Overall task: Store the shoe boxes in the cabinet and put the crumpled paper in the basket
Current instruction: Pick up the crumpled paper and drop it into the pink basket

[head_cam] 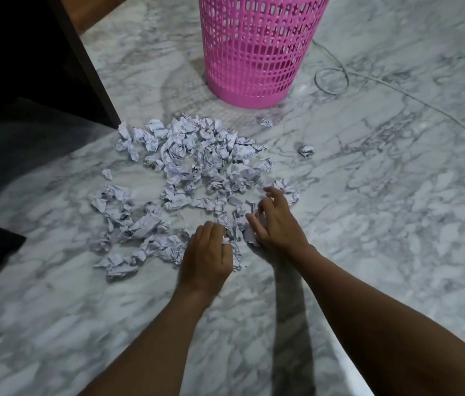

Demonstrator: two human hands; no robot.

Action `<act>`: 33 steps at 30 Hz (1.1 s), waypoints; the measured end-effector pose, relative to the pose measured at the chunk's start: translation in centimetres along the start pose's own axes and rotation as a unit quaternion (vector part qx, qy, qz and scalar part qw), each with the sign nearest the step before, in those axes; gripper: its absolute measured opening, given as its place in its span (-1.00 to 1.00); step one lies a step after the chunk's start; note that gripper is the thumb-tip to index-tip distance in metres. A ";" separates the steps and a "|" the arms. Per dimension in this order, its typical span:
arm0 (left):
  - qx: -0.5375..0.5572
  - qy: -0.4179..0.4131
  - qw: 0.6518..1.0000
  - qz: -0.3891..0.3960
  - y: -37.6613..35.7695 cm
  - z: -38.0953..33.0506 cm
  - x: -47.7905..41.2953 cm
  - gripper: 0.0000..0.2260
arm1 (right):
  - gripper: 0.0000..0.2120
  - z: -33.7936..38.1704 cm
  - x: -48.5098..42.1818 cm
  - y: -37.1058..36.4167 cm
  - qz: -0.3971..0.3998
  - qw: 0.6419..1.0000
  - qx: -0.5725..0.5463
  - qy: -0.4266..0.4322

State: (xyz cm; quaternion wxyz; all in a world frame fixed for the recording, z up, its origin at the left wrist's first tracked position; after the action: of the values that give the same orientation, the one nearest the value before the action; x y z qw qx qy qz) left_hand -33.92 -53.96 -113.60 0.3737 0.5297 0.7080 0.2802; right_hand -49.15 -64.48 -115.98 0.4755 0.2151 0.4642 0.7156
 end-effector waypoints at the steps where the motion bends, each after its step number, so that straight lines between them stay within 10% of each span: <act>1: -0.003 0.004 1.000 -0.007 0.2 0.0 -0.6 -0.85 | -0.56 0.0 0.1 0.1 0.016 1.000 -0.001 0.013; 6: -0.092 0.022 0.995 0.014 -1.0 0.3 -1.9 -0.75 | -0.29 0.3 0.5 -0.2 0.073 0.990 0.060 0.104; 13: -0.095 0.027 0.993 0.057 -2.6 1.3 -0.5 -0.57 | -0.65 1.2 2.3 -1.8 -0.002 0.992 0.035 0.118; 25: -0.032 -0.001 0.994 0.109 -3.3 1.1 1.0 -0.30 | -0.57 1.4 1.4 -1.9 0.053 0.984 0.038 0.168; 33: -0.034 -0.014 0.999 0.037 -3.6 1.8 0.9 -0.67 | -0.72 1.4 1.7 -1.3 0.001 0.986 0.017 0.165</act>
State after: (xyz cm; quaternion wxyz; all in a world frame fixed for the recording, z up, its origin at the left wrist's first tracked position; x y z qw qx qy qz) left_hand -34.55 -54.13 -117.63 0.3907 0.5464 0.6730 0.3097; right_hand -48.23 -62.17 -116.62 0.3882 0.1029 0.5480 0.7337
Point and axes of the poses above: each hand's wrist, its own x-axis away from the middle knuckle, its own y-axis out of the back of the hand, z = x × y, the point moved 3 cm from there along -x, towards the middle knuckle, and after that the axes turned 1 degree about -x, right-handed, at the moved point
